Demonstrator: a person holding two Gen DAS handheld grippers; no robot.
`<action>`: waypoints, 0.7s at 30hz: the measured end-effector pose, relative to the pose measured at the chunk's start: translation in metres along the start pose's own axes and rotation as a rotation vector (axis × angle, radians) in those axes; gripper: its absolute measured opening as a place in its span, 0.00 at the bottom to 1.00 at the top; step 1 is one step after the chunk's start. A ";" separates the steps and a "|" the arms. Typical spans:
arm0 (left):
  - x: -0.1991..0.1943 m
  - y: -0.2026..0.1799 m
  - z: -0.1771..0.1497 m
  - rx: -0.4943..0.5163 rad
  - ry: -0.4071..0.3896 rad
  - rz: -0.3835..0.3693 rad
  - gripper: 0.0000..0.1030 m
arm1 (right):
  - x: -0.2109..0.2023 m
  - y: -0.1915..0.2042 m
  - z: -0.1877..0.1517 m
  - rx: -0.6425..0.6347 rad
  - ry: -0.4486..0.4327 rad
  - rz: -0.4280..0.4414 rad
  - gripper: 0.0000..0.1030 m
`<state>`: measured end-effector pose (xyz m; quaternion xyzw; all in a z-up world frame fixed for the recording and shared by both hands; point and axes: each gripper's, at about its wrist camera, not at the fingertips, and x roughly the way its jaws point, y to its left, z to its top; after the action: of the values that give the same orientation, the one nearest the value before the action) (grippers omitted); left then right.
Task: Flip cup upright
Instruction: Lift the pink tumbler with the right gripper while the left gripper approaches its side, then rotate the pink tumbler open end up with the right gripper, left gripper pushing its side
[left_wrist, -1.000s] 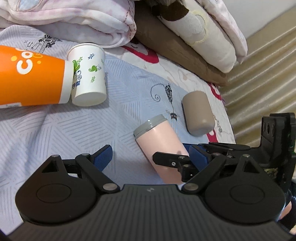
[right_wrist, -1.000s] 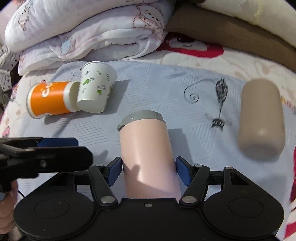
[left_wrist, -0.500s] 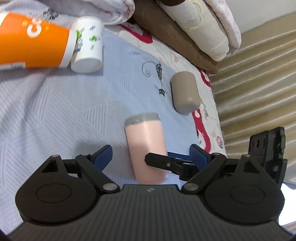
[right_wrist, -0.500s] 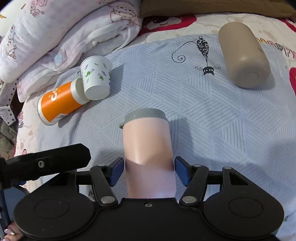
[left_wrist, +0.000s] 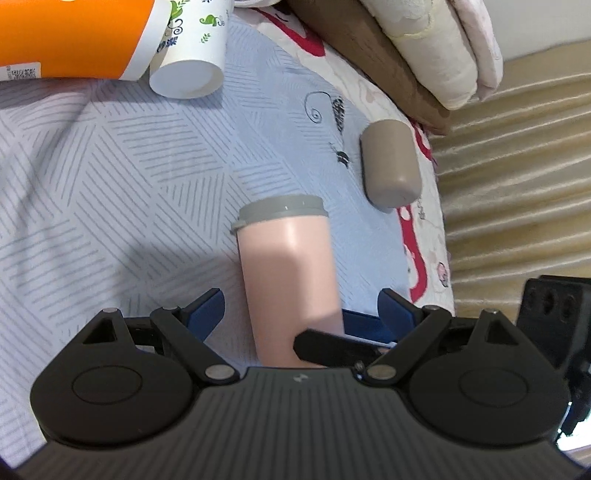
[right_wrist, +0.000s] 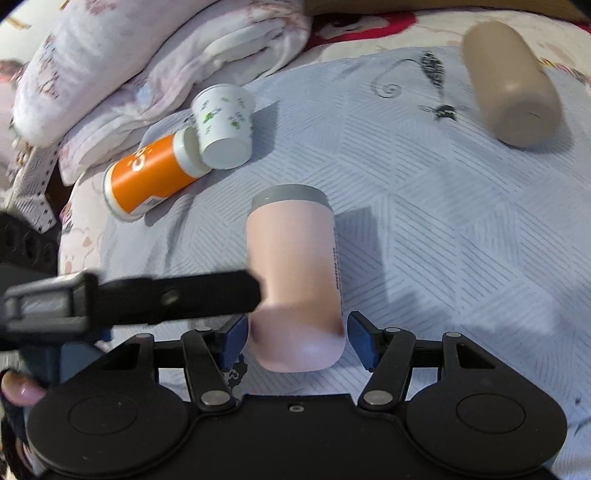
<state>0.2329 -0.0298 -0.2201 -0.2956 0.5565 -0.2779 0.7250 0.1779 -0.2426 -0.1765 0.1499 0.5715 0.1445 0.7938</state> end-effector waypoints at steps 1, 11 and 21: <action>0.001 -0.001 0.001 0.010 -0.005 0.005 0.87 | 0.001 0.002 0.002 -0.020 0.000 -0.004 0.65; 0.014 -0.001 0.011 0.053 -0.013 0.017 0.66 | 0.016 0.007 0.019 -0.175 0.016 0.016 0.67; 0.016 -0.003 0.008 0.074 0.025 0.003 0.62 | 0.016 0.015 0.016 -0.305 0.035 0.000 0.67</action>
<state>0.2438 -0.0430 -0.2268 -0.2642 0.5555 -0.3008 0.7288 0.1974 -0.2235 -0.1798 0.0252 0.5566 0.2324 0.7972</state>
